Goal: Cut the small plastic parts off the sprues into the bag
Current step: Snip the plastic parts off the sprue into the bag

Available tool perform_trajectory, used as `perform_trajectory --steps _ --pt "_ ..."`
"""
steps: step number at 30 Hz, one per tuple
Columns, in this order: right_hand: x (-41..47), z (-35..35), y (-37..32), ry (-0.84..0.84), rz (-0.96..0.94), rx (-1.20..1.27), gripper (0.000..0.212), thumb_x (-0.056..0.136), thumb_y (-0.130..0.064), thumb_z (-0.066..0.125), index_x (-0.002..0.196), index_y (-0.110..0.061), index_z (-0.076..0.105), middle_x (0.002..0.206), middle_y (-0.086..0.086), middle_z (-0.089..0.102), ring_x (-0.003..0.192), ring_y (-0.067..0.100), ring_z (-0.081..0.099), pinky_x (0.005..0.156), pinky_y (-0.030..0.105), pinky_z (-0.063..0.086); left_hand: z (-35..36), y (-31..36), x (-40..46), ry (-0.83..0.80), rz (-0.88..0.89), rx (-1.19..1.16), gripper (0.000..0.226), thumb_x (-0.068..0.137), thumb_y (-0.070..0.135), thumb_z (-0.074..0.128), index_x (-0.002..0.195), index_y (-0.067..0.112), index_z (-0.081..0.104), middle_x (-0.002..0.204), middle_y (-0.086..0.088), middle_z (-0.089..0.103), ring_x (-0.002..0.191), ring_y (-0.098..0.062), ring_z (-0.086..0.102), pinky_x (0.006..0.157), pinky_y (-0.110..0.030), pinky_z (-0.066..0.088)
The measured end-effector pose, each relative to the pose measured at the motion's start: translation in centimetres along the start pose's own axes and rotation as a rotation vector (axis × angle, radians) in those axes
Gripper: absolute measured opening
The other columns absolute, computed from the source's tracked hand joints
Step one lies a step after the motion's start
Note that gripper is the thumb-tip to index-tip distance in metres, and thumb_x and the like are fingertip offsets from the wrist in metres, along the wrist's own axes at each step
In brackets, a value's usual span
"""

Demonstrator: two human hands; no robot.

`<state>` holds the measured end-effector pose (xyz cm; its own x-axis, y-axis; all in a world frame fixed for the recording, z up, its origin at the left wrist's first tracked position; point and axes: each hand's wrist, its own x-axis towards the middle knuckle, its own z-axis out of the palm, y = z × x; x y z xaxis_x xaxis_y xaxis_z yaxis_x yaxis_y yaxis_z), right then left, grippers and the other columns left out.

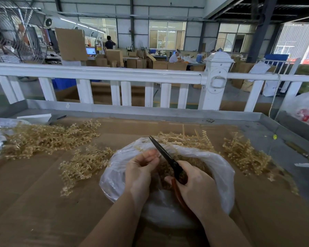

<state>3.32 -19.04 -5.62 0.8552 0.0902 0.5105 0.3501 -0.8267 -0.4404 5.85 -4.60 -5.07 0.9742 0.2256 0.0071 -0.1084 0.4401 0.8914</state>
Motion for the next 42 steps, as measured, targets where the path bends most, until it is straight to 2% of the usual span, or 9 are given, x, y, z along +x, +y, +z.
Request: perform_trajectory --steps 3,9,16,21,28,31,33,36,42 --pt "0.0 -0.2 0.1 -0.001 0.003 0.021 0.042 0.076 -0.054 0.068 0.111 -0.032 0.063 0.086 -0.011 0.068 0.081 0.005 0.062 0.061 0.002 0.031 0.2 0.2 0.1 0.009 -0.003 -0.033 0.029 0.082 -0.018 0.055 0.086 0.007 0.069 0.070 -0.001 0.070 0.075 -0.016 0.067 0.072 -0.022 0.058" --pt "0.1 -0.6 0.0 -0.021 0.010 0.024 0.044 0.077 -0.060 0.059 0.114 -0.036 0.060 0.089 -0.016 0.062 0.087 0.003 0.058 0.065 0.005 0.032 -0.2 0.5 0.1 -0.018 0.039 -0.063 0.032 0.081 -0.019 0.056 0.090 0.009 0.069 0.082 -0.004 0.074 0.079 -0.012 0.070 0.067 -0.019 0.056" --pt "-0.2 -0.3 0.0 -0.135 -0.003 -0.053 0.052 0.082 -0.062 0.052 0.127 -0.037 0.049 0.101 -0.012 0.056 0.102 0.010 0.052 0.082 0.021 0.043 -0.4 0.8 0.2 -0.050 0.061 -0.132 0.029 0.083 -0.018 0.054 0.096 0.004 0.067 0.084 -0.009 0.073 0.075 -0.016 0.071 0.065 -0.022 0.057" --pt "-0.1 -0.4 0.1 -0.162 -0.023 -0.055 0.050 0.082 -0.062 0.051 0.126 -0.039 0.048 0.104 -0.015 0.055 0.104 0.006 0.049 0.082 0.014 0.037 -0.7 0.8 0.2 -0.058 0.037 -0.162 0.033 0.082 -0.014 0.056 0.109 0.003 0.065 0.093 -0.013 0.072 0.083 -0.017 0.070 0.074 -0.024 0.058" --pt "-0.1 -0.5 0.0 -0.161 -0.039 -0.049 0.050 0.082 -0.062 0.051 0.125 -0.038 0.048 0.105 -0.015 0.054 0.107 0.007 0.048 0.085 0.019 0.041 -0.7 0.8 0.4 -0.084 0.029 -0.191 0.040 0.081 -0.015 0.054 0.112 0.007 0.064 0.098 -0.013 0.073 0.089 -0.019 0.071 0.080 -0.028 0.058" --pt "-0.1 -0.4 0.1 -0.159 -0.040 -0.048 0.049 0.083 -0.062 0.051 0.126 -0.038 0.047 0.105 -0.015 0.054 0.107 0.007 0.048 0.085 0.019 0.041 -0.8 0.9 0.4 -0.093 0.018 -0.167 0.047 0.082 -0.016 0.053 0.122 0.007 0.059 0.103 -0.014 0.072 0.097 -0.023 0.069 0.086 -0.033 0.056" --pt "-0.1 -0.4 0.1 -0.159 -0.043 -0.051 0.048 0.083 -0.062 0.051 0.125 -0.038 0.048 0.104 -0.016 0.054 0.106 0.007 0.048 0.083 0.017 0.039 -1.0 0.9 0.4 -0.071 -0.001 -0.152 0.059 0.083 -0.017 0.051 0.133 0.014 0.049 0.098 -0.010 0.074 0.102 -0.022 0.067 0.093 -0.038 0.052" --pt "-0.1 -0.3 0.1 -0.152 -0.041 -0.052 0.047 0.082 -0.062 0.051 0.122 -0.038 0.050 0.100 -0.017 0.053 0.103 0.007 0.050 0.078 0.016 0.036 -1.0 1.1 0.3 -0.080 0.002 -0.125 0.071 0.084 -0.019 0.050 0.143 0.017 0.037 0.085 -0.005 0.075 0.097 -0.019 0.068 0.099 -0.042 0.046" --pt "0.1 -0.4 0.2 -0.157 -0.036 -0.043 0.046 0.081 -0.062 0.054 0.120 -0.039 0.052 0.095 -0.019 0.053 0.096 0.005 0.052 0.073 0.015 0.034 -1.1 1.0 0.4 -0.119 -0.004 -0.066 0.072 0.083 -0.019 0.052 0.144 0.016 0.035 0.090 -0.008 0.073 0.104 -0.025 0.065 0.105 -0.046 0.041"
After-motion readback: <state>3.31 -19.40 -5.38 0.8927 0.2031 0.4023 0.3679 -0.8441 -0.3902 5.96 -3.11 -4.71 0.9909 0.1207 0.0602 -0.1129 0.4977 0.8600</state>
